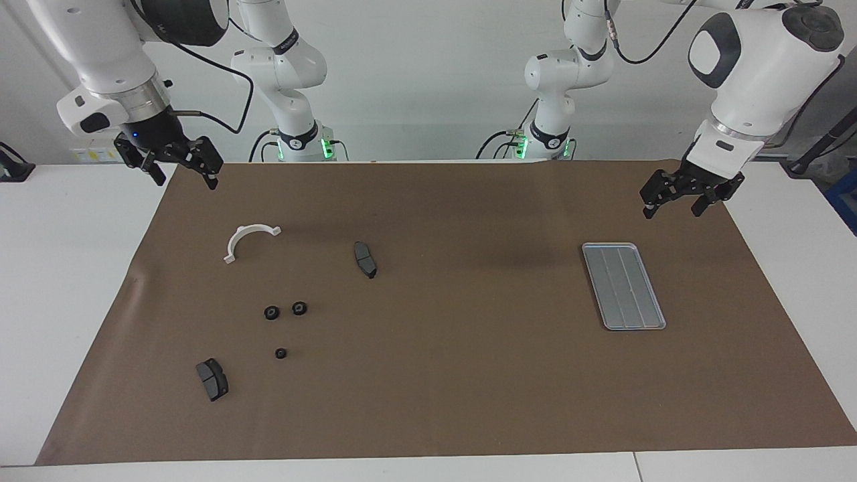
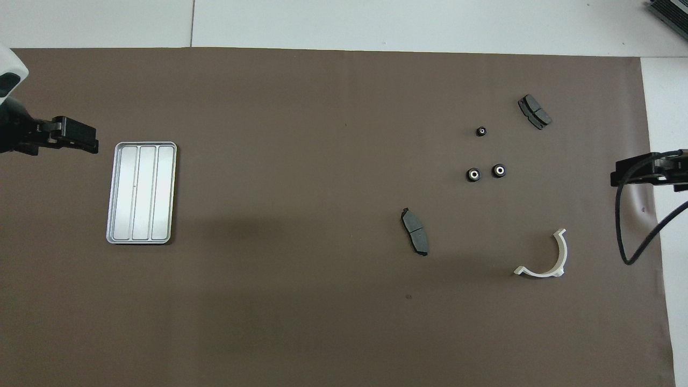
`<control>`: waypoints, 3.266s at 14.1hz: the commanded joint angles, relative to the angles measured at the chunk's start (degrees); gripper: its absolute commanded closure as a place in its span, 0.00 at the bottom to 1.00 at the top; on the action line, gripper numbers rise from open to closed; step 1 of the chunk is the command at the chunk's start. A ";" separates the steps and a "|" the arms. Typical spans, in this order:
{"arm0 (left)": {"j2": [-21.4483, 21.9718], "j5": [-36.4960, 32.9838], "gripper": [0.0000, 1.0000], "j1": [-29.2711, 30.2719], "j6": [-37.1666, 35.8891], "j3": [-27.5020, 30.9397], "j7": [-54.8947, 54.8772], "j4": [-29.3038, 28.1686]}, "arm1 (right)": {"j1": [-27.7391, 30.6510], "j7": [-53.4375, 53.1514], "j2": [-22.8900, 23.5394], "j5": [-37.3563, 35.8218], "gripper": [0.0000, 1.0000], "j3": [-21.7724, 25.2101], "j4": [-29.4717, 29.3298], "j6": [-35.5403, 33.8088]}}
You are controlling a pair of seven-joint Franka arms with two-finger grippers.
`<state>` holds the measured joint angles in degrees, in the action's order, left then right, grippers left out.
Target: Pick bearing gear from pile to tray
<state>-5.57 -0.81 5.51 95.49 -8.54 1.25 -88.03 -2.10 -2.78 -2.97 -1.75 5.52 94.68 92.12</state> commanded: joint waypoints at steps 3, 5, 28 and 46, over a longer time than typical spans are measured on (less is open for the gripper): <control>1.35 -0.95 0.00 -0.50 -0.66 0.37 -0.54 -1.36 | -0.01 -0.65 -0.81 -0.62 0.00 -0.50 1.21 1.13; 1.35 -0.95 0.00 -0.50 -0.49 0.37 -0.54 -1.36 | -0.01 -0.82 -0.81 -0.28 0.00 -0.51 1.38 1.13; 2.76 -0.95 0.00 -1.38 -1.27 0.28 3.24 -3.12 | -4.75 -1.09 28.00 2.89 0.00 -1.38 3.23 44.35; 4.69 -0.51 0.00 -0.85 -0.39 0.28 5.00 -6.37 | -5.89 -1.00 36.10 7.64 0.37 -2.00 3.14 54.56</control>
<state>-2.65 -0.84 4.79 94.88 -8.53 5.46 -92.54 -8.51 -2.93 32.42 5.27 4.03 98.32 145.48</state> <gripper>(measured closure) 0.000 0.366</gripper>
